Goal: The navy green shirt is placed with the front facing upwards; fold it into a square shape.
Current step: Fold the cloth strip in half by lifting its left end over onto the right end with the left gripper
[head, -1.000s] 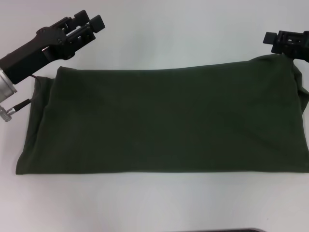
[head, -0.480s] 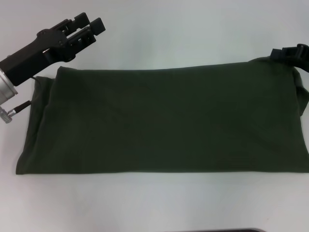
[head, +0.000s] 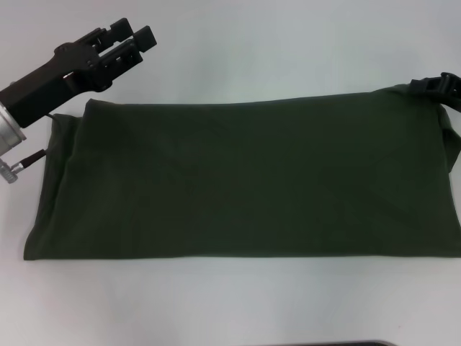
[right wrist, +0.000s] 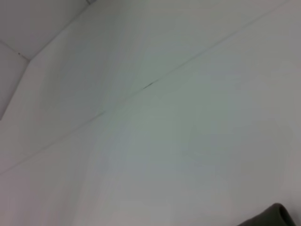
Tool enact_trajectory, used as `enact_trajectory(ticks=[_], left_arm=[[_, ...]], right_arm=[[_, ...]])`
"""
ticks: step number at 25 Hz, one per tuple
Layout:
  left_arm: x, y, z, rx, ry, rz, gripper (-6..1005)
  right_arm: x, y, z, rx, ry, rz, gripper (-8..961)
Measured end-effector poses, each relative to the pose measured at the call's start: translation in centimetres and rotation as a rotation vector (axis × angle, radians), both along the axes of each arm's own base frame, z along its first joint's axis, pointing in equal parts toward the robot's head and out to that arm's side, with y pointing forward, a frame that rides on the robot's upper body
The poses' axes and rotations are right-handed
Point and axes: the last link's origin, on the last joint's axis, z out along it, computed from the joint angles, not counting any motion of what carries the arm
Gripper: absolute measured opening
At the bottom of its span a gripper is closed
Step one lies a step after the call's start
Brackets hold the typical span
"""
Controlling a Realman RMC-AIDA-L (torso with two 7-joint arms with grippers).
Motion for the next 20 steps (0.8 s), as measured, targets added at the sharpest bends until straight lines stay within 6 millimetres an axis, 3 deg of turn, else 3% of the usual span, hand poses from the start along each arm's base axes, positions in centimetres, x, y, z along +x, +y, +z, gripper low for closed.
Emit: enact_trajectory(ticks=[9,20], left_arm=[[0.05,0.05,0.04,0.005,-0.002,-0.002,617],[0.04,0.07,0.10,0.007,-0.002,-0.001,617]], right_arm=[[0.07,0.05,-0.87,-0.003,-0.011,-0.009,37],[0.21,-0.11,-0.32,0.036,0.002,-0.001,36]])
